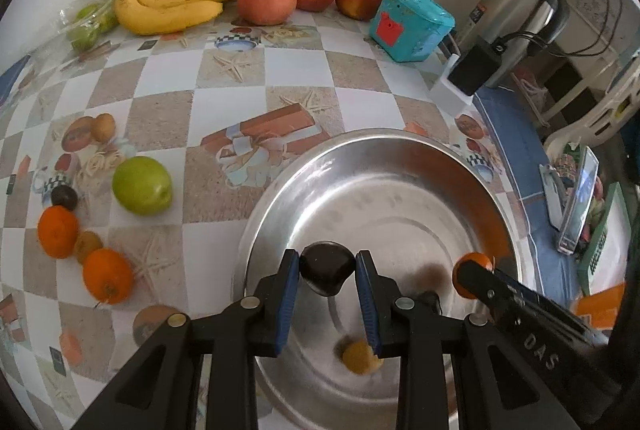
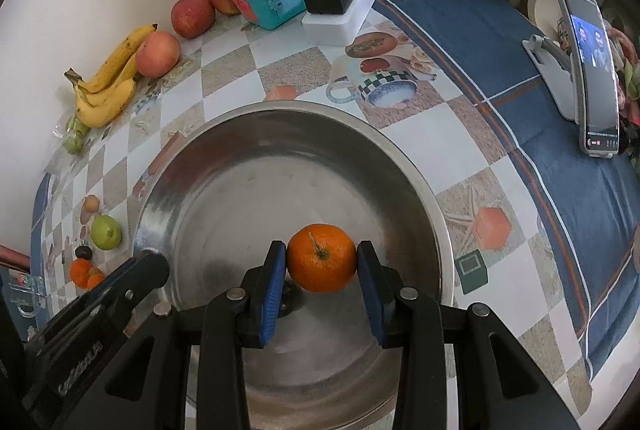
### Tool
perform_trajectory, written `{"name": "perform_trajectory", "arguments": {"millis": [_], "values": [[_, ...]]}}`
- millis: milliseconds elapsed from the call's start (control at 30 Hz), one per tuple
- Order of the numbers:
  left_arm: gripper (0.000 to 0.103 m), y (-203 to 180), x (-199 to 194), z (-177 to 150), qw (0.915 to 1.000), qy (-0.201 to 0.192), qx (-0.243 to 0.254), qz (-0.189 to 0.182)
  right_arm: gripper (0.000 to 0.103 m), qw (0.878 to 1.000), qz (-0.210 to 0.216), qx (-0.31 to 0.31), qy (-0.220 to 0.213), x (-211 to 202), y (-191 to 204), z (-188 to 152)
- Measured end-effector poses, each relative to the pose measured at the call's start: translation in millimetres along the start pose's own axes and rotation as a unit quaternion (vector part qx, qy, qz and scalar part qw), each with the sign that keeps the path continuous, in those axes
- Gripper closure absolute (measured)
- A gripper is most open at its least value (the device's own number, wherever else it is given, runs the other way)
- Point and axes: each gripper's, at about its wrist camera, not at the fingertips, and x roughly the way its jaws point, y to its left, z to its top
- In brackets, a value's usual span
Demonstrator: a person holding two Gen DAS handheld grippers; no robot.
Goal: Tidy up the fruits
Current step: 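Carry orange and plum over the steel bowl and open both tools, then withdraw both tools from the bowl toward the remaining fruits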
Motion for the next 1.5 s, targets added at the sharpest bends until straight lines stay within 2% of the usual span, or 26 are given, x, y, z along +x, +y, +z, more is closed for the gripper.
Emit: {"name": "perform_trajectory", "arguments": {"millis": [267,367,600,800,1000,1067,1333,1400,1433,1500], "values": [[0.069,1,7,2,0.9999,0.003,-0.006,-0.009,0.065,1.0,-0.006,-0.013,-0.002,4,5,4],[0.054,2,3,1,0.9998,-0.001,-0.01,-0.015,0.064,1.0,-0.004,-0.017,-0.009,1,7,5],[0.054,9,-18,0,0.9993,-0.019,-0.02,-0.026,0.063,0.999,-0.002,-0.025,-0.022,-9,10,5],[0.054,34,-31,-4,0.9985,-0.022,-0.05,-0.004,0.063,0.999,-0.004,-0.038,-0.027,-16,16,2],[0.054,70,-49,-5,0.9954,-0.041,-0.082,0.027,0.063,0.998,-0.008,-0.055,-0.028,-21,24,-6],[0.054,87,-55,-6,0.9929,-0.048,-0.099,0.046,0.063,0.998,-0.007,-0.062,-0.029,-22,28,-9],[0.054,135,-65,-10,0.9831,-0.06,-0.154,0.078,0.063,0.996,-0.013,-0.082,-0.025,-18,41,-13],[0.054,145,-62,-12,0.9802,-0.048,-0.165,0.098,0.048,0.995,-0.016,-0.09,-0.028,-17,45,-14],[0.054,149,-59,-12,0.979,-0.044,-0.169,0.105,0.035,0.995,-0.017,-0.095,-0.029,-16,47,-14],[0.054,157,-57,-13,0.9768,-0.036,-0.174,0.119,0.032,0.994,-0.019,-0.104,-0.029,-14,51,-15]]}}
